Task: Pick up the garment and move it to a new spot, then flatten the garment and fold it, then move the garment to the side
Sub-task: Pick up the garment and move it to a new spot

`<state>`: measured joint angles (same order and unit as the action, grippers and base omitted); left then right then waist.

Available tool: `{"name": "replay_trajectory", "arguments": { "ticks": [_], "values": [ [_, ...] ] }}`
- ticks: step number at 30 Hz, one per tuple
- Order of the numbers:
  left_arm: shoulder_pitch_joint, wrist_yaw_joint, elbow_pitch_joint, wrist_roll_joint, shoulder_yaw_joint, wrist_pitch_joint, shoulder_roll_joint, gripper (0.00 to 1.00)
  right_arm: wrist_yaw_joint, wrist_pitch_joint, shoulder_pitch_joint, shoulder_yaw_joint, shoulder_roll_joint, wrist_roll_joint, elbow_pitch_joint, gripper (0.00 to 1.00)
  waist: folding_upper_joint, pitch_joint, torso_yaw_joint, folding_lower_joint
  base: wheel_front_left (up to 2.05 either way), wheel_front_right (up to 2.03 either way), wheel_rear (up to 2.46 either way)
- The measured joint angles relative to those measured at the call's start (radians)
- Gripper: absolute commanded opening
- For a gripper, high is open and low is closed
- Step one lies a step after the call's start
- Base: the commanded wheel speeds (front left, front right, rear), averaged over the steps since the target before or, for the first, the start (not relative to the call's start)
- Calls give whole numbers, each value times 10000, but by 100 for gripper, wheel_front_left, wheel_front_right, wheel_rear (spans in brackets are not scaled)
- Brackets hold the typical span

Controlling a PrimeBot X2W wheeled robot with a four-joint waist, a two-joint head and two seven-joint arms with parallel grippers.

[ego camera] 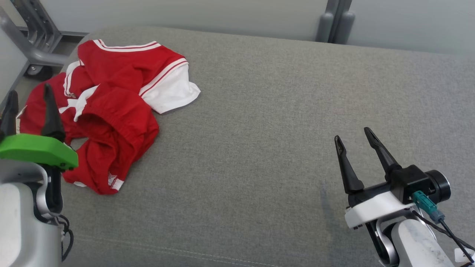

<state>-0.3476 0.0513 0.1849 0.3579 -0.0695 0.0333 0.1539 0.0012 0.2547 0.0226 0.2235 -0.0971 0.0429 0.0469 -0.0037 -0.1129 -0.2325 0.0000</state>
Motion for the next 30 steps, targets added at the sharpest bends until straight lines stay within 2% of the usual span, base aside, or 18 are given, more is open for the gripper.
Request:
{"name": "replay_trajectory", "arguments": {
  "ticks": [6, 17, 30],
  "values": [
    [-974, -207, 378, 637, -309, -1012, 353, 100, 69, 0, 345, -130, -113, -8, -203, 100, 0, -665, 351, 0, 0, 0, 0],
    [-1729, -604, 984, 1166, -437, -2393, 897, 100, 69, 0, 1130, -290, -307, -115, -600, 100, 0, -2002, 751, 0, 0, 0, 0],
    [-1967, -660, 2355, 1373, -318, -3356, 830, 100, 73, 0, 1520, -464, -554, -180, -535, 100, 0, -3008, 618, 0, 0, 0, 0]
  ]
}}
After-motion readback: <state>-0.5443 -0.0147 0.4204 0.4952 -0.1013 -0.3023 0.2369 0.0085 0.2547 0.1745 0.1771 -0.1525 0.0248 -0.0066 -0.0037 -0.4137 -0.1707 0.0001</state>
